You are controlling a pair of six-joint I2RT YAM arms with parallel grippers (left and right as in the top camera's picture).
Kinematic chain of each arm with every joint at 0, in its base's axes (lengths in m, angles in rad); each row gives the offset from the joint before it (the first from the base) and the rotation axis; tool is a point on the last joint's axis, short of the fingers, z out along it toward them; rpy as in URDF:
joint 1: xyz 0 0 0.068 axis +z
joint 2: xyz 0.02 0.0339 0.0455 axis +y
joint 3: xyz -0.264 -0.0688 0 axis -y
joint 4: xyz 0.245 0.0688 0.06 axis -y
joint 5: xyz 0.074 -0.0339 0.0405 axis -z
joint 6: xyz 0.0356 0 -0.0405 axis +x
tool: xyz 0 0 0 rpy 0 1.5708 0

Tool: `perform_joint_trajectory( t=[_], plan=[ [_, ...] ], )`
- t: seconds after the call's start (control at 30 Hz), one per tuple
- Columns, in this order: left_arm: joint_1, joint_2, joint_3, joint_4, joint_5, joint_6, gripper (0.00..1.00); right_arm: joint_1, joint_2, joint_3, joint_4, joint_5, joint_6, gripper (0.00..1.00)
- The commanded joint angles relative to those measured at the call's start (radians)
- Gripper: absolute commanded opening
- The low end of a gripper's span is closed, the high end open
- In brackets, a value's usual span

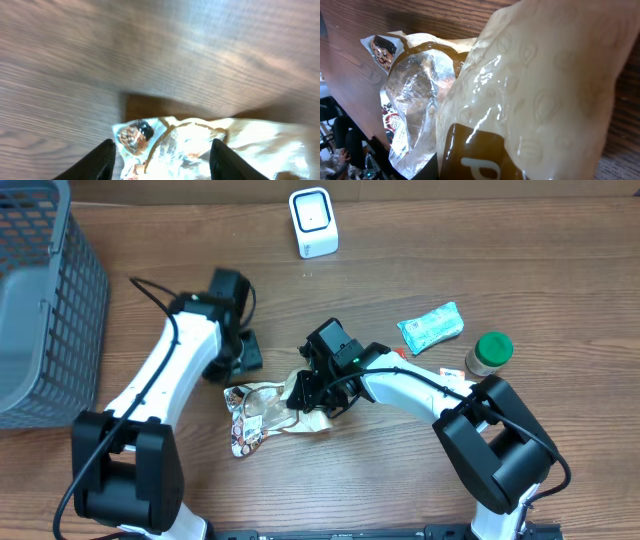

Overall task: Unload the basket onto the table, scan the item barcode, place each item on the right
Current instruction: 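Open the left gripper and pull the left arm back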

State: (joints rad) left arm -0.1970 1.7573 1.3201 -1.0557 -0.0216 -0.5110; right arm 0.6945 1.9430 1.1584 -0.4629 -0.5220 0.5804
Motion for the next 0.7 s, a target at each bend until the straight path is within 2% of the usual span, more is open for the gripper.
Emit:
perform_joint_trajectory(
  t=[0.0, 0.07, 0.1, 0.13, 0.17, 0.2, 0.3, 0.43, 0.5, 0.6, 0.67],
  plan=[
    [0.037, -0.005, 0.129, -0.052, -0.067, 0.044, 0.55, 0.002, 0.0, -0.002, 0.006, 0.016, -0.013, 0.21],
    [0.06, -0.005, 0.173, -0.081, -0.068, 0.045, 0.57, 0.002, 0.0, -0.002, 0.006, 0.016, -0.013, 0.21],
    [0.075, -0.005, 0.192, -0.092, -0.067, 0.045, 0.63, 0.002, 0.0, -0.002, 0.006, 0.016, -0.013, 0.21],
    [0.093, -0.005, 0.21, -0.098, -0.068, 0.045, 0.72, 0.002, 0.0, -0.002, 0.006, 0.016, -0.013, 0.21],
    [0.111, -0.005, 0.223, -0.101, -0.067, 0.045, 0.88, 0.002, 0.0, -0.002, 0.007, 0.016, -0.013, 0.21],
    [0.126, -0.005, 0.23, -0.101, -0.064, 0.05, 1.0, 0.002, 0.0, -0.002, 0.008, 0.016, -0.013, 0.22],
    [0.175, -0.005, 0.235, -0.1, -0.063, 0.083, 0.99, 0.002, 0.0, -0.002, 0.007, 0.016, -0.013, 0.22],
    [0.22, -0.005, 0.235, -0.093, -0.075, 0.169, 1.0, 0.002, 0.0, -0.002, 0.01, 0.016, -0.013, 0.36],
    [0.24, -0.005, 0.235, -0.09, -0.099, 0.175, 1.0, 0.002, 0.0, -0.002, 0.01, 0.016, -0.013, 0.33],
    [0.27, -0.005, 0.235, -0.077, -0.109, 0.174, 1.0, 0.002, 0.0, -0.002, 0.01, 0.016, -0.013, 0.2],
    [0.279, -0.005, 0.235, -0.067, -0.109, 0.175, 1.0, 0.002, 0.0, -0.002, 0.01, 0.016, -0.013, 0.19]
  ],
)
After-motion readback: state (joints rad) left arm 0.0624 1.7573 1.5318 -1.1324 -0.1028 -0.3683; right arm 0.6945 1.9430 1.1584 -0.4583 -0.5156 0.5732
